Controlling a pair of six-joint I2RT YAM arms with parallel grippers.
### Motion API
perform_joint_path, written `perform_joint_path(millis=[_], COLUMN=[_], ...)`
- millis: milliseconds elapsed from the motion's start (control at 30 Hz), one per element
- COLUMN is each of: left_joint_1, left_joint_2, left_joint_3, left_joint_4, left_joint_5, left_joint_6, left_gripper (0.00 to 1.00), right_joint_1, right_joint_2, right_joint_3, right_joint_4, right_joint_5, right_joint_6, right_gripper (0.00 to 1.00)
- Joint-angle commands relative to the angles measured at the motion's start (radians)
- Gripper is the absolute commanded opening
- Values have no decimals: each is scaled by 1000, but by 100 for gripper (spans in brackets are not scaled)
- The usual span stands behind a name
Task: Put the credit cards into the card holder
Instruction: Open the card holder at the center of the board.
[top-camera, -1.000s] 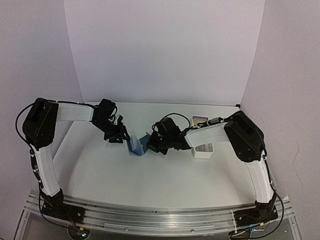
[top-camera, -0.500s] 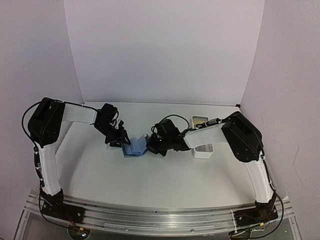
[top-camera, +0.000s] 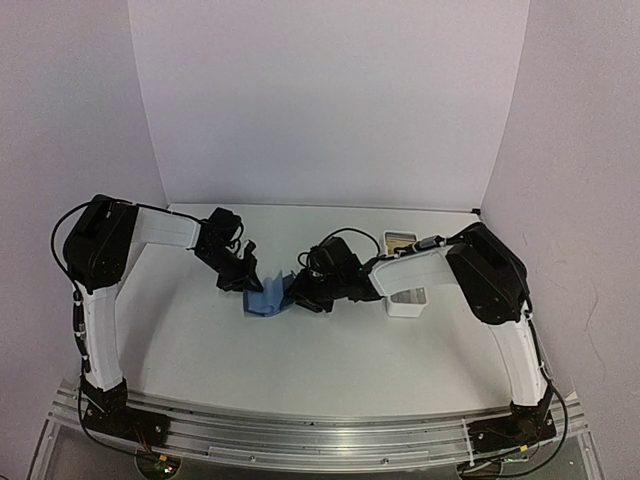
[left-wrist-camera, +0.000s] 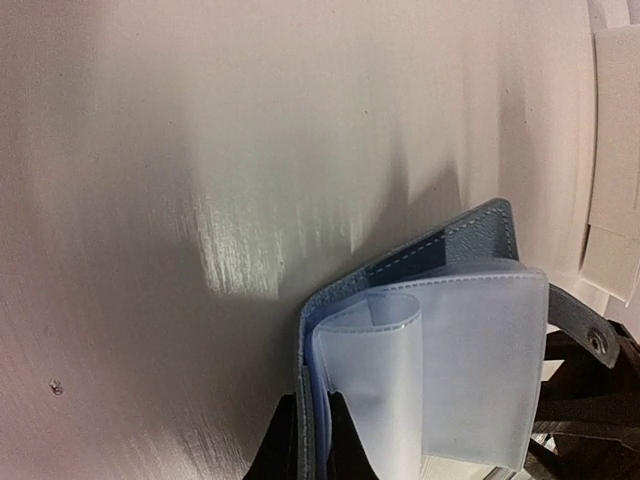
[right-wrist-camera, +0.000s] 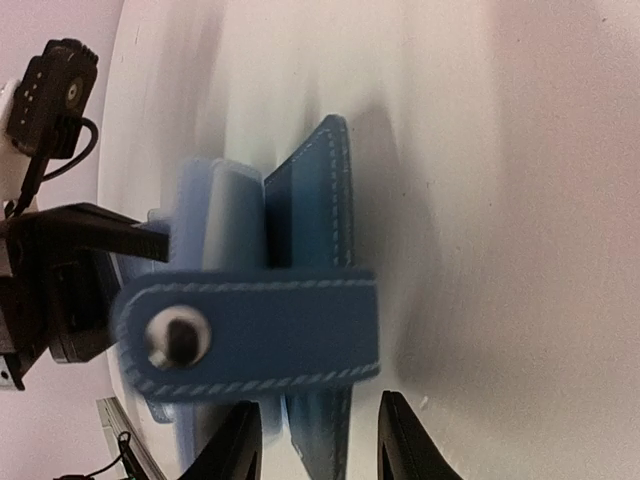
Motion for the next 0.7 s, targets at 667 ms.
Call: perform_joint_path(millis=[667], left_joint_1=[-27], left_joint_2=[-45], left_joint_3=[15], left_joint_4=[7], left_joint_5=[-33], left_joint_6=[108], left_gripper=[0], right_joint_1=[35], right_joint_2=[64], right_joint_3=[218], right_joint_4=[-118], right_joint_5=[42], right_joint_6=[-224], right_gripper=[0])
